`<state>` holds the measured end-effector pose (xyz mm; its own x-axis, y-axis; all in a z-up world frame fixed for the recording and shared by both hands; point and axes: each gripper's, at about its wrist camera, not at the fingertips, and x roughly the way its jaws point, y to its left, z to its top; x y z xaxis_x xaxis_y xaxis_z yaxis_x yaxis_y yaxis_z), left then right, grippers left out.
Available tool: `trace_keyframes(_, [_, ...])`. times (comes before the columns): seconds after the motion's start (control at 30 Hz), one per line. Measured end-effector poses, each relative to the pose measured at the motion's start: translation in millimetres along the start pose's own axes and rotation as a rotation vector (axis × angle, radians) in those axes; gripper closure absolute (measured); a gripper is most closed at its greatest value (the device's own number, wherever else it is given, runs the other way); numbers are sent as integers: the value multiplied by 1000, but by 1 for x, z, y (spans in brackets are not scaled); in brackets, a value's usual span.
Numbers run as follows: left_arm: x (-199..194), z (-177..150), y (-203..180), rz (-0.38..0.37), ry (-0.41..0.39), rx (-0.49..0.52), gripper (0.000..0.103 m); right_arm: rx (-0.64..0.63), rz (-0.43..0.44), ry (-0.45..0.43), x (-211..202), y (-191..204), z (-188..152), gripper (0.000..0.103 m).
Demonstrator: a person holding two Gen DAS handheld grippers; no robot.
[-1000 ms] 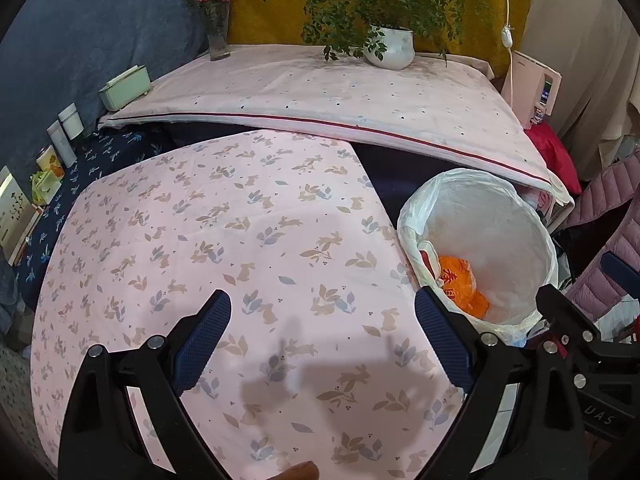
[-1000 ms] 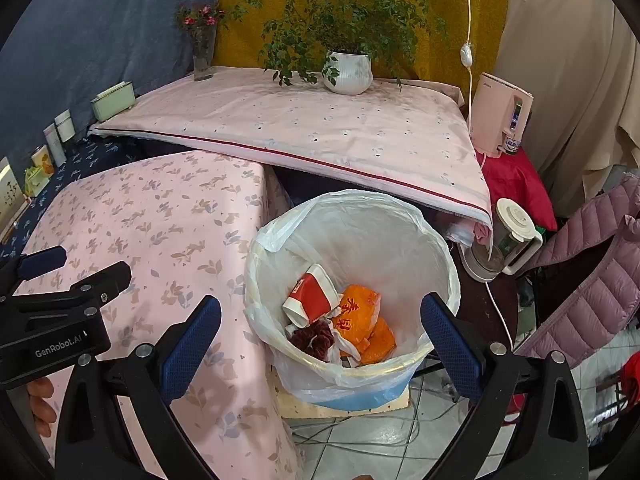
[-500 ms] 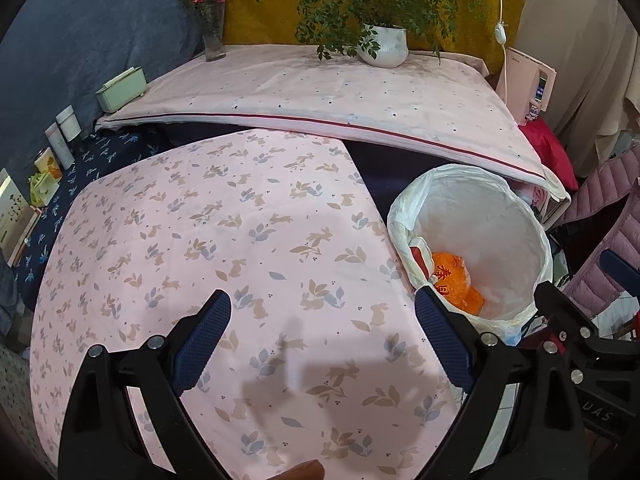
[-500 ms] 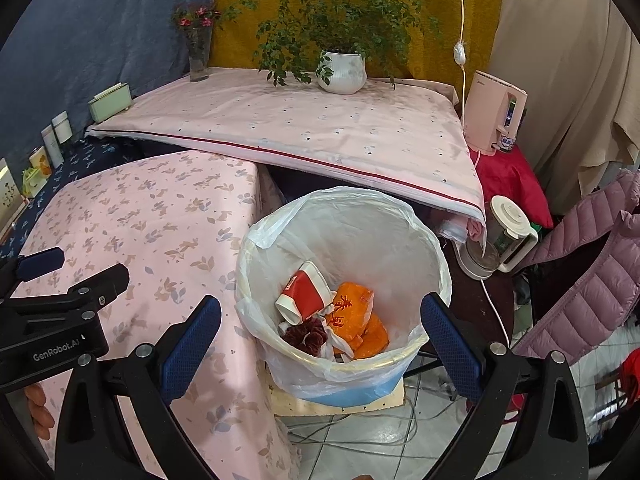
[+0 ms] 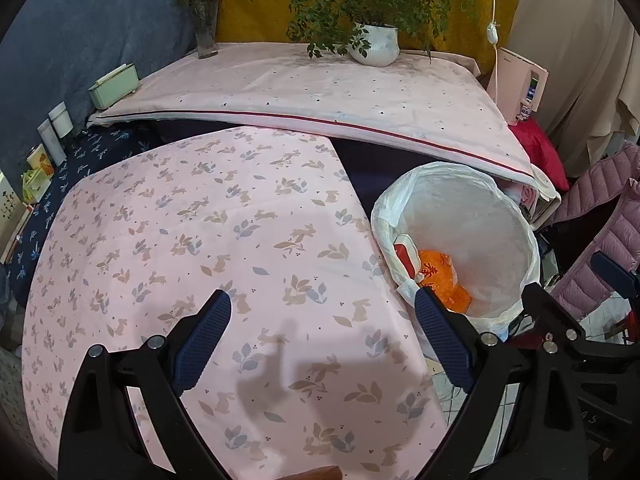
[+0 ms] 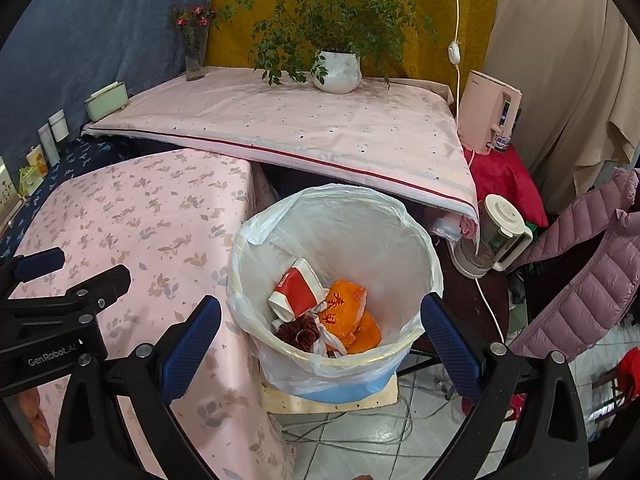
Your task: Collect trash
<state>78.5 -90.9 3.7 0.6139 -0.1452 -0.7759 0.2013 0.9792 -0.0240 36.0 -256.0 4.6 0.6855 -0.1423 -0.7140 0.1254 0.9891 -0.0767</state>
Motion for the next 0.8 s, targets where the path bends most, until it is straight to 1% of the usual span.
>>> trace_keyframes(0.23, [1, -2, 0, 12, 0, -21, 15, -3, -2, 4, 0, -1, -2, 7])
trace_keyframes(0.8, [2, -3, -3, 16, 8, -11, 15, 4, -6, 6, 1, -6, -5, 7])
